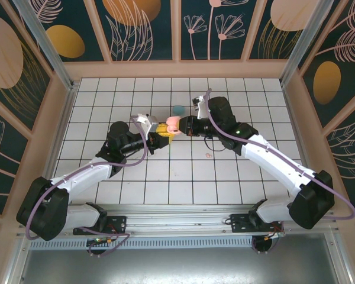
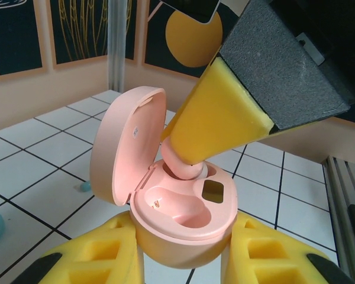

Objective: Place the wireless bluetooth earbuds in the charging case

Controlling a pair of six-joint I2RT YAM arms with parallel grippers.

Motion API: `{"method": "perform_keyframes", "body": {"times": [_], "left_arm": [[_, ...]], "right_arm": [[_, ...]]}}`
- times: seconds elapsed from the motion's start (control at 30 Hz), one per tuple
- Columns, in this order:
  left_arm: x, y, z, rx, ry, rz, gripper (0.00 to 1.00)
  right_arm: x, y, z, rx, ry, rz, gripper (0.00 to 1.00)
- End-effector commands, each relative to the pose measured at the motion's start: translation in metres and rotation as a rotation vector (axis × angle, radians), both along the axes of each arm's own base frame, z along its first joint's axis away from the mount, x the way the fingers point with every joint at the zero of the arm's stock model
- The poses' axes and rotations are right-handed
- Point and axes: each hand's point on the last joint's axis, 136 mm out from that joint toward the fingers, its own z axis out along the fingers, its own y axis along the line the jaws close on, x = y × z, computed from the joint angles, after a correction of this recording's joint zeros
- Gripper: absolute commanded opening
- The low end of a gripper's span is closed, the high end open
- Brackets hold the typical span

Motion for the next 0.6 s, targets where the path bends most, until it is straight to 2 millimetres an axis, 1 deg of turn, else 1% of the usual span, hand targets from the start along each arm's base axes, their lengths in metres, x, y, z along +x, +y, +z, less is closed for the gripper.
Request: {"method": "perform_keyframes", "body": {"times": [0.0,0.1,0.27,0.4,0.57], "left_arm": [[-0.001,0.0,0.02,-0.037,-0.07,-0.003,0.12],[-0.001,0.001,0.019,-0.036,-0.069,-0.004,0.13],[-0.003,0.001,0.02,-0.038,-0.073,-0.003,0.12],[-0.004,0.002,0.02,-0.038,-0.073,-0.002,0.12],[-0.003,0.002,0.02,-0.041,-0.07,-0.001,0.12]], "right_arm": [[-0.001,-0.009,0.002,-0.01,-0.013,-0.035,0.14],[-0.001,-0.011,-0.003,-0.028,-0.01,-0.039,0.16],[0.0,-0.013,-0.006,-0.056,-0.014,-0.043,0.21],[0.002,-0.015,-0.002,-0.08,-0.03,-0.043,0.25],[-0.001,-0.006,0.006,-0.078,-0.053,0.002,0.29]]}}
